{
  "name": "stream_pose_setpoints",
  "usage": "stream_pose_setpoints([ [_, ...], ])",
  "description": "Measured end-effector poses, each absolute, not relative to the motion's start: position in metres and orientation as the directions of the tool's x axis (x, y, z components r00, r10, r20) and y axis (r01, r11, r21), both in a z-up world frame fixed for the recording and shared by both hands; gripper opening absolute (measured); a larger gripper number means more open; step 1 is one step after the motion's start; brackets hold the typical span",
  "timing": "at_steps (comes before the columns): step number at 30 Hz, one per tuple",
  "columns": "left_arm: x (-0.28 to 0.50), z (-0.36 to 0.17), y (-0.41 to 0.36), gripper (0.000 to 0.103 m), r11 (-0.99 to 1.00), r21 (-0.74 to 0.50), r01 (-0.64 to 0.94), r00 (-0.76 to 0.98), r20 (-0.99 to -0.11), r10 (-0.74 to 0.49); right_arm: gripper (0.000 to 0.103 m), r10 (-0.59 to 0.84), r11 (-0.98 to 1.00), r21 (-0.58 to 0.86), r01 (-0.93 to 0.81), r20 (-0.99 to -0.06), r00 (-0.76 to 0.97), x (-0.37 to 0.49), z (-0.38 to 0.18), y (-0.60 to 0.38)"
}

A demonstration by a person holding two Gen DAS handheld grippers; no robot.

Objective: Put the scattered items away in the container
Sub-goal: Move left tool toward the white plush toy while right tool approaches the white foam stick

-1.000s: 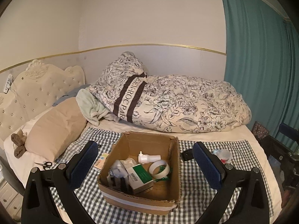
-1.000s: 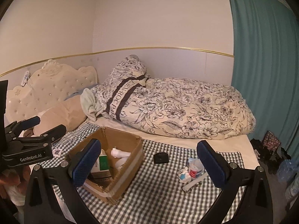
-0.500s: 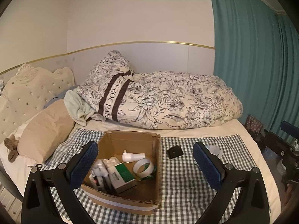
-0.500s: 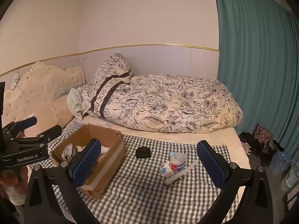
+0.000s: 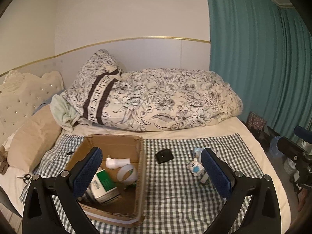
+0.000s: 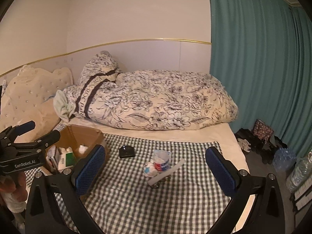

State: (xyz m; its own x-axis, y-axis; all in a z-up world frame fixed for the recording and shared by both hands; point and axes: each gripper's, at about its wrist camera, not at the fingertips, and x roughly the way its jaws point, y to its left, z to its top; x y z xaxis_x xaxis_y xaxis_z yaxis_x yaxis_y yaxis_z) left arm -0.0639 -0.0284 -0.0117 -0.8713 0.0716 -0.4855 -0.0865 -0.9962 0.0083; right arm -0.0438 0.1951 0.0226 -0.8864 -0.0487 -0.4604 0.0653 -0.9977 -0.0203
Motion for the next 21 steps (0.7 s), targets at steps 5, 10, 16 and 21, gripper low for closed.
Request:
stream_pose_setpoints([
  [5,-0.077,-0.022,-0.008,0.103,-0.993,0.010,-0.121,-0.860,-0.501,0.100,0.103,-0.022,-0.999,-0.015,0.034,-0.483,-0.875,-0.053,0.012,0.214],
  [10,-0.091,-0.037,0.007,0.103,-0.989,0.006,-0.145,-0.844,-0.522,0.121,0.103,-0.008,-1.000,-0.011,0.016,-0.516,-0.856,-0.064,-0.005,0.229],
  [16,-0.108,-0.056,0.014,0.103,-0.988,0.007,-0.155,-0.822,-0.556,0.125,0.103,-0.021,-1.000,0.016,0.014,-0.548,-0.836,-0.078,-0.025,0.240],
  [21,-0.120,-0.070,0.019,0.103,-0.987,0.002,-0.158,-0.805,-0.580,0.128,0.103,-0.035,-0.999,0.034,0.019,-0.577,-0.816,-0.091,-0.043,0.245],
])
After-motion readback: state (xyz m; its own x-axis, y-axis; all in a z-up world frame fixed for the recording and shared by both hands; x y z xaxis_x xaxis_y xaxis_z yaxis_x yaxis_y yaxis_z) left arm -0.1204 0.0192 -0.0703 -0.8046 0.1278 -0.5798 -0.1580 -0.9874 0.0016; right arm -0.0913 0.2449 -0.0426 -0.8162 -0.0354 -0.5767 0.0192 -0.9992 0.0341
